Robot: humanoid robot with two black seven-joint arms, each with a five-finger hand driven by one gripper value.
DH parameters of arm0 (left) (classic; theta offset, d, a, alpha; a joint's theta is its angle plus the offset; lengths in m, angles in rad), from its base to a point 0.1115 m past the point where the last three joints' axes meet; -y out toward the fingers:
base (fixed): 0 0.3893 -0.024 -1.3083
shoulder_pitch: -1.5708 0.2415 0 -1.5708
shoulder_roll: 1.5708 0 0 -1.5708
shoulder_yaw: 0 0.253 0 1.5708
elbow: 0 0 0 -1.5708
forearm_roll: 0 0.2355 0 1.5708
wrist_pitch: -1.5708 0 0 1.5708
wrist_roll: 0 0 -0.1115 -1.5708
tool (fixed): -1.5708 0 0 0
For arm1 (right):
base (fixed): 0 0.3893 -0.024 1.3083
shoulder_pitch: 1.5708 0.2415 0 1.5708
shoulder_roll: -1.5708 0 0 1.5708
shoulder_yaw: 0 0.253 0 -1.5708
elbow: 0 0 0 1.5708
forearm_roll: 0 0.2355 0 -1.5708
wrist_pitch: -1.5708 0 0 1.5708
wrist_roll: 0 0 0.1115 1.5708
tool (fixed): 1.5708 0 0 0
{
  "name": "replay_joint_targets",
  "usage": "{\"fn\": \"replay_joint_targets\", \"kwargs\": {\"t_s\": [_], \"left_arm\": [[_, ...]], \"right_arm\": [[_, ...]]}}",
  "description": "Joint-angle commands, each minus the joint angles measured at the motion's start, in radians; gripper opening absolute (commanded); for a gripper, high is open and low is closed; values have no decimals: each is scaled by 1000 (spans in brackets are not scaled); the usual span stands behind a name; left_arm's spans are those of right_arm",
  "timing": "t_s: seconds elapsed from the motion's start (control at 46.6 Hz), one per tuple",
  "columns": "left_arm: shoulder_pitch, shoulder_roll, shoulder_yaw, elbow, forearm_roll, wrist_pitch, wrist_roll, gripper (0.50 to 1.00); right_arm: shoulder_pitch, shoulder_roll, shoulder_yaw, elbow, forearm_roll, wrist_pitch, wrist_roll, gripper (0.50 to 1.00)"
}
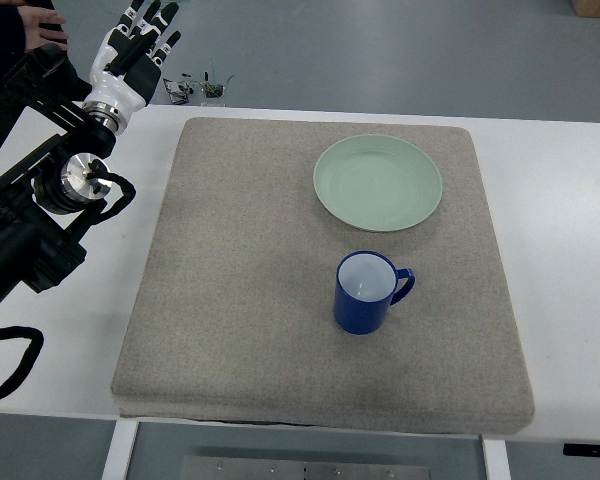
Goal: Place cup left of plate with left hand
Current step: 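Reach the left hand across the pad toward the blue mug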
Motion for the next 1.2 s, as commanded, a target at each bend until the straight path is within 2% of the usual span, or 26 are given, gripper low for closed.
{"fn": "replay_joint_targets", "kwargs": {"t_s": [0.0,0.343,0.493,0.622,0.729,0.836,1.179], "left_arm": [[-1,0,0,0,0,0,-2,994],[-7,0,3,-8,3,-5,2,994],[-12,12,113,-70,38,-21,3,994],[-25,81,259,-172,72,-41,3,994],[-24,129,324,-236,75,-107,3,994],[-24,153,376,-249,86,-156,2,994],[16,233,394,-250,359,-463,2,994]], "right_arm": [[0,0,0,0,0,0,0,934],[0,0,0,0,0,0,0,934],[0,0,0,0,0,0,0,934],[0,0,0,0,0,0,0,934],[0,0,0,0,0,0,0,934],[0,0,0,0,0,0,0,934],[0,0,0,0,0,0,0,934]]}}
